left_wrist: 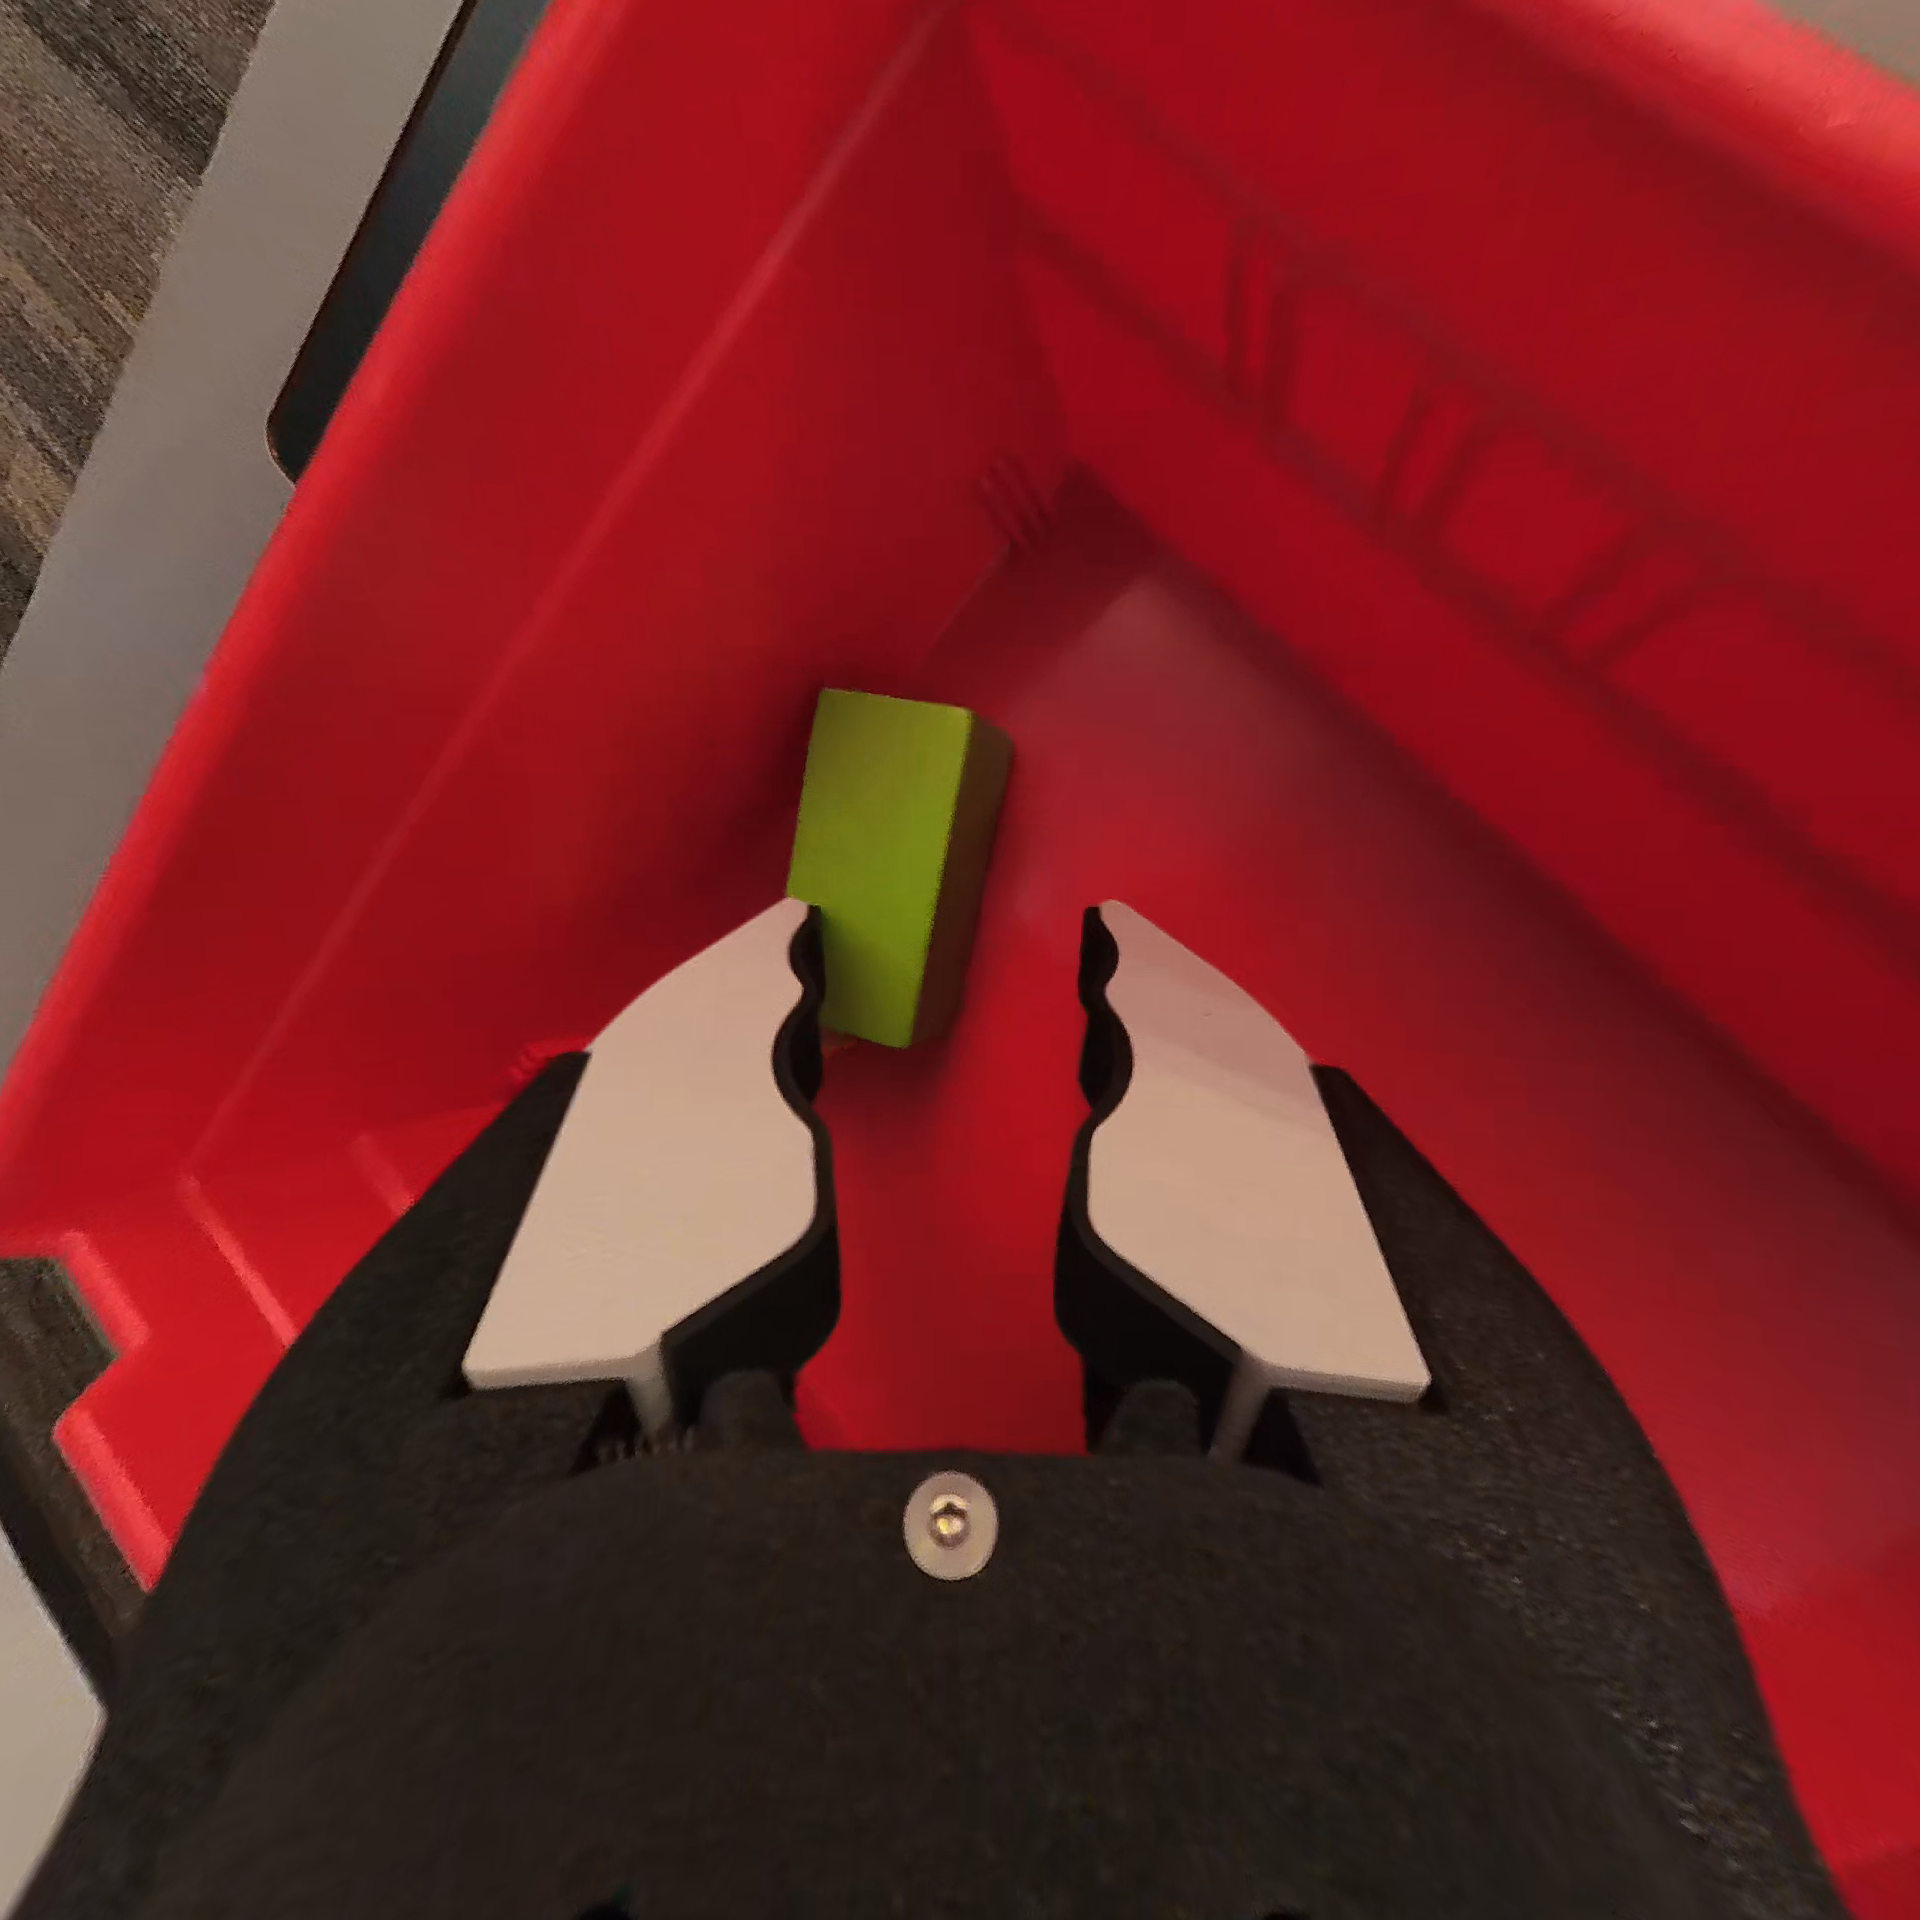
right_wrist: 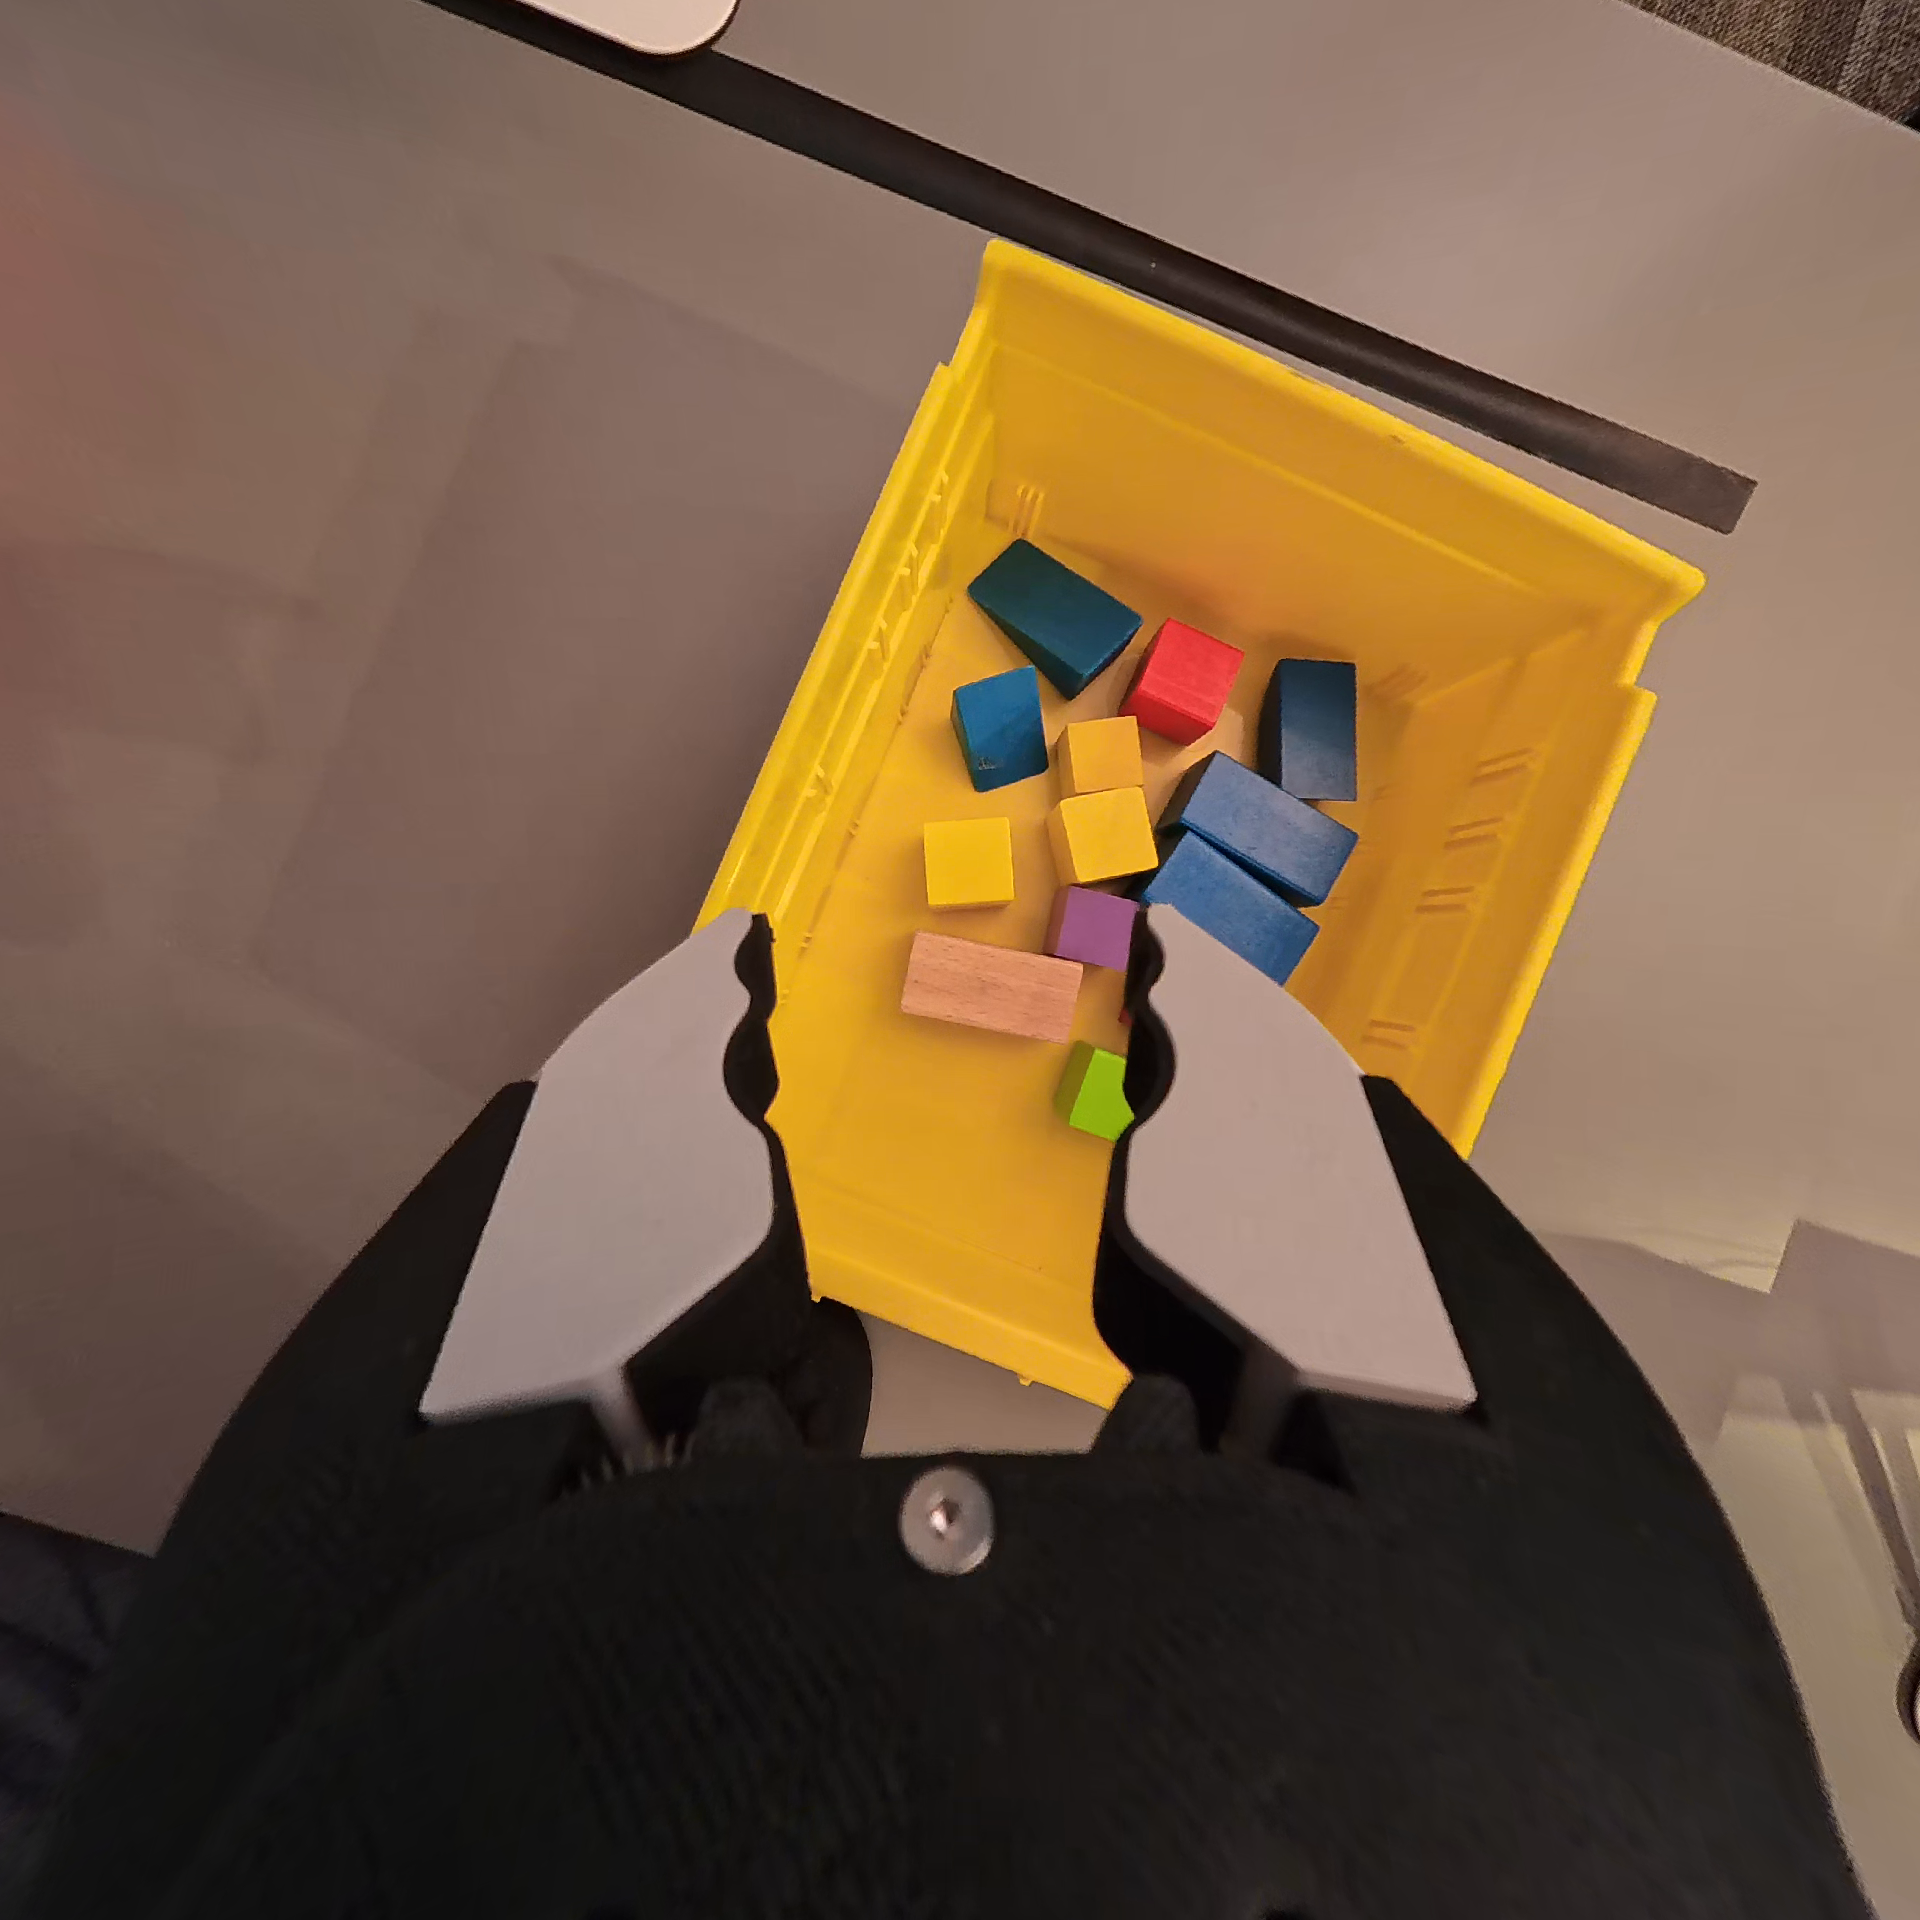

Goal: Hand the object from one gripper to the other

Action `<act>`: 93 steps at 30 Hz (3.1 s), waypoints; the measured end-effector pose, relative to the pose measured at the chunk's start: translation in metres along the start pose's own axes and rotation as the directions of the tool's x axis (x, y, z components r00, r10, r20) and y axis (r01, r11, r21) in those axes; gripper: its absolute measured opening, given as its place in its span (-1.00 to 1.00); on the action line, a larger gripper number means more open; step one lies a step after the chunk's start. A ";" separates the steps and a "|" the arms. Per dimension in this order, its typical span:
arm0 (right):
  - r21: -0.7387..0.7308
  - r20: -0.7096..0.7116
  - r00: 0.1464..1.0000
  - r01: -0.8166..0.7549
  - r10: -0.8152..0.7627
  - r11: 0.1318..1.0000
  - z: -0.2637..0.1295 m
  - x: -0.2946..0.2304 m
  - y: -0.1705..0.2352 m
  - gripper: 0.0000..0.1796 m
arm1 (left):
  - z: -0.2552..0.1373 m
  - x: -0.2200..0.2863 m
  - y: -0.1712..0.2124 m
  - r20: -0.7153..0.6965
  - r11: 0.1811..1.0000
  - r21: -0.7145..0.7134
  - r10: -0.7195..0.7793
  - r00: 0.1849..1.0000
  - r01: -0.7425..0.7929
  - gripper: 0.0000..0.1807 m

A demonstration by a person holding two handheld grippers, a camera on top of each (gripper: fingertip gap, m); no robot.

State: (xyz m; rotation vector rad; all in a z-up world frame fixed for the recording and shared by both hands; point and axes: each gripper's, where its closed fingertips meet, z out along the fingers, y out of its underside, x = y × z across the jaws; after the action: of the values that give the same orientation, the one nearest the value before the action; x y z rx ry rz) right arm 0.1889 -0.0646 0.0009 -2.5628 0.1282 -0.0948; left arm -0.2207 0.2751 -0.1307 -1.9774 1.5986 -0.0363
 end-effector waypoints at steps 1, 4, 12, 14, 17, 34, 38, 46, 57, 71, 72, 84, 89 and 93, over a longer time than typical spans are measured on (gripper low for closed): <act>-0.001 0.001 1.000 0.002 -0.002 1.000 0.000 0.000 0.000 -0.26 | -0.001 -0.001 -0.004 0.001 1.000 0.026 -0.007 1.000 0.007 -0.47; -0.004 0.003 1.000 0.003 -0.003 1.000 0.001 -0.001 0.000 -0.26 | 0.000 -0.008 -0.012 0.034 0.997 0.078 -0.034 0.999 0.031 -0.38; -0.008 0.002 1.000 0.007 -0.007 1.000 0.000 0.000 0.001 -0.26 | 0.013 -0.007 0.000 -0.034 0.988 0.044 -0.147 0.989 0.149 -0.39; -0.011 0.003 1.000 0.008 -0.008 1.000 0.001 0.000 0.002 -0.27 | 0.012 -0.009 0.002 -0.021 0.989 0.035 -0.142 0.990 0.142 -0.44; -0.016 0.002 1.000 0.013 -0.013 1.000 0.001 -0.001 0.002 -0.27 | 0.011 -0.011 0.006 0.010 0.994 0.006 -0.110 0.994 0.110 -0.61; -0.036 0.001 1.000 0.031 -0.031 0.999 0.005 -0.003 0.003 -0.28 | 0.007 -0.010 0.005 -0.041 0.984 -0.006 -0.177 0.983 0.176 -0.61; -0.038 -0.001 0.999 0.034 -0.034 0.999 0.005 -0.004 0.003 -0.28 | 0.004 -0.007 0.007 -0.071 0.982 -0.023 -0.187 0.980 0.186 -0.61; -0.032 -0.011 0.998 0.059 -0.059 0.998 0.006 -0.007 -0.002 -0.28 | -0.045 -0.017 -0.017 -0.060 0.976 0.097 -0.192 0.980 0.197 -0.61; 0.573 -0.144 0.824 0.520 -0.547 0.633 -0.035 -0.104 -0.103 -0.14 | -0.221 0.075 -0.166 -0.581 0.629 0.640 0.020 0.814 0.441 -0.62; 0.881 -0.432 0.789 0.473 -0.436 -0.017 -0.087 -0.248 -0.129 0.05 | -0.270 0.183 -0.229 -0.923 0.508 0.379 0.262 0.281 0.773 -0.62; 0.874 -0.454 0.794 0.485 -0.405 -0.028 -0.089 -0.246 -0.129 0.05 | -0.270 0.188 -0.230 -0.926 0.517 0.372 0.267 0.268 0.771 -0.62; 0.855 -0.507 0.784 0.510 -0.358 -0.094 -0.098 -0.251 -0.123 -0.21 | -0.275 0.210 -0.235 -0.926 0.530 0.363 0.300 0.231 0.766 -0.62; 0.857 -0.504 0.779 0.505 -0.374 -0.102 -0.101 -0.252 -0.121 -0.22 | -0.278 0.212 -0.234 -0.927 0.534 0.351 0.313 0.205 0.769 -0.62; 0.855 -0.478 0.753 0.517 -0.451 -0.043 -0.097 -0.250 -0.124 -0.21 | -0.276 0.210 -0.235 -0.918 0.522 0.381 0.315 0.242 0.764 -0.59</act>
State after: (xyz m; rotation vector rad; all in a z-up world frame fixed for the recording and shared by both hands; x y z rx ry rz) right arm -0.0596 0.0142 0.1394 -1.0757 -0.6837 -0.3855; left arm -0.0580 -0.0054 0.1341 -1.2467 1.2030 -2.1949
